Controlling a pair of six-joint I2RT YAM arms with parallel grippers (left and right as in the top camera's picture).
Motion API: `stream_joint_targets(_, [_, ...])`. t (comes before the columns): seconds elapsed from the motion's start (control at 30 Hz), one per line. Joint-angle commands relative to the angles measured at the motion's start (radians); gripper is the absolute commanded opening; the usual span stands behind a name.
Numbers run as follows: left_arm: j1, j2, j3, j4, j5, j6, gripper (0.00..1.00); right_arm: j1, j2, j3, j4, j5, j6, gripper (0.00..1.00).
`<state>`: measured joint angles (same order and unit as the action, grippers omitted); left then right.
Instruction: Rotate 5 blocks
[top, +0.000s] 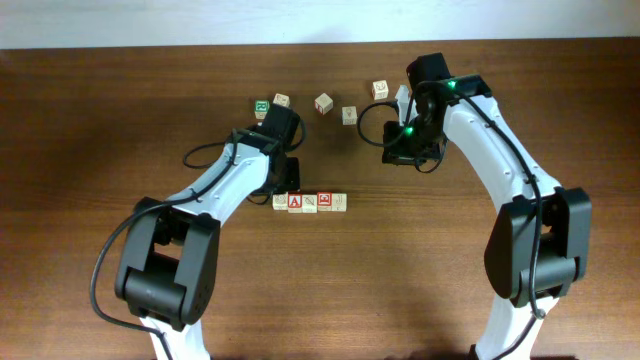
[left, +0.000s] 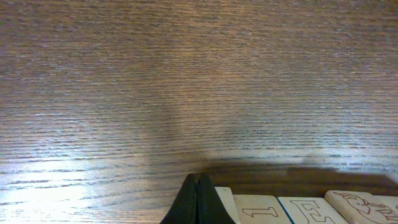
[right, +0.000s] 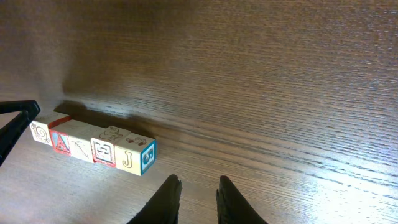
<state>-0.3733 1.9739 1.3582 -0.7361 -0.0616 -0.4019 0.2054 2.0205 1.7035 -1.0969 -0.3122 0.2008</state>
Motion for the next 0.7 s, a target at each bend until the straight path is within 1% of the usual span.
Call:
stream_joint_targets(0.0, [0.002,0.008,-0.007,-0.002,-0.010,-0.024,0.00,0.005,-0.005,0.000,-0.004,0.010,-0.014,0.22])
stream_joint_targets(0.43, [0.002,0.008,-0.007,-0.028,-0.003,-0.023,0.00,0.005,-0.005,0.000,-0.004,0.009,-0.014,0.21])
stream_joint_targets(0.57, [0.001,0.008,-0.007,-0.013,-0.003,0.014,0.00,0.005,-0.005,0.000,-0.004,0.009,-0.014,0.22])
stream_joint_targets(0.67, [0.001,0.008,-0.007,0.004,-0.003,0.014,0.00,0.005,-0.005,0.000,-0.004,0.009,-0.014,0.22])
